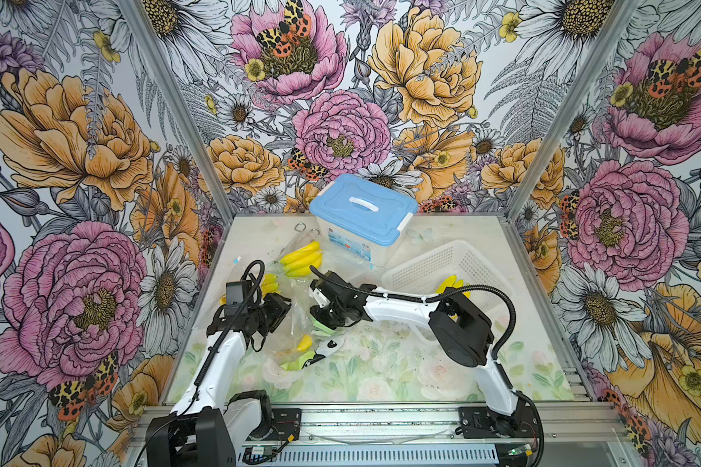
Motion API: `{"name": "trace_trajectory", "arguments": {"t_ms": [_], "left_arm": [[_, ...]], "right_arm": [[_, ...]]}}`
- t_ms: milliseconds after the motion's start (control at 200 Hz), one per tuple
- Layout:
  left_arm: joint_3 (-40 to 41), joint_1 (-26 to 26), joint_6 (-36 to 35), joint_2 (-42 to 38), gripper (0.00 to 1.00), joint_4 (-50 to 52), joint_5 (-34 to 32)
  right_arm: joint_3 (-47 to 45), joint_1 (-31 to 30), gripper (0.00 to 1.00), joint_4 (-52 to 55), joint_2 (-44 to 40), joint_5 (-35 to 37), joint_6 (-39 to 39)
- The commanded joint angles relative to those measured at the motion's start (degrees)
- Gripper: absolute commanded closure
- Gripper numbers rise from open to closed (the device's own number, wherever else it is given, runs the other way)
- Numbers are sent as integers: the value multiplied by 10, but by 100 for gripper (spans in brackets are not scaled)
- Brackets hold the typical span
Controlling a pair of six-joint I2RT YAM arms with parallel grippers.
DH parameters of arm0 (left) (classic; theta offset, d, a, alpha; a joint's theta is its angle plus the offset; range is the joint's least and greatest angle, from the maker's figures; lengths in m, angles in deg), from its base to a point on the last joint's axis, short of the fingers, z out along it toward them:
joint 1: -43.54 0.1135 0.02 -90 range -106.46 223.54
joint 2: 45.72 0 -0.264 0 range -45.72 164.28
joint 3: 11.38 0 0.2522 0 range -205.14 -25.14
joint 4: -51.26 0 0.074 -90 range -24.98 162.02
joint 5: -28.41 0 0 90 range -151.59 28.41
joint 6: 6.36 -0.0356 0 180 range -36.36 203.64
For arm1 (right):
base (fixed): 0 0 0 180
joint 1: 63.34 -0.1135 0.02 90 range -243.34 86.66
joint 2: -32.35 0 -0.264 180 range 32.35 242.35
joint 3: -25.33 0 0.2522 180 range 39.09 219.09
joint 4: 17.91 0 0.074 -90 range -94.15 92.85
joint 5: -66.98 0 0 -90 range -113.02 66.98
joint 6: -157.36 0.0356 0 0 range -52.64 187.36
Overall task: Open the zip-top bag and take out the banana
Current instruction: Pick up the banana from the zipper food storage bag.
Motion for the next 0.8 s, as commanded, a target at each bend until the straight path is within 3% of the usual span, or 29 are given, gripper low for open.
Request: {"name": "trace_trajectory", "arguments": {"t_ms": [0,80,230,330,510,795], "left_arm": [[-31,5,-20,-4,31,-3,15],[-47,7,-34,0,22,-3,20],[-55,10,-42,10,15,-42,57],[-44,11,-22,17,14,-109,110],[-14,0,27,28,14,-207,188],[29,-29,56,7,15,-249,229]], "right_arm": [[-30,7,92,13,-56,9,-48],[-55,12,92,12,-85,-3,-90],[-111,41,92,-30,-131,-71,-121],[-135,61,93,-57,-157,-118,-123],[-159,88,94,-83,-193,-142,-116],[-189,100,94,-172,-224,-168,-62]]}}
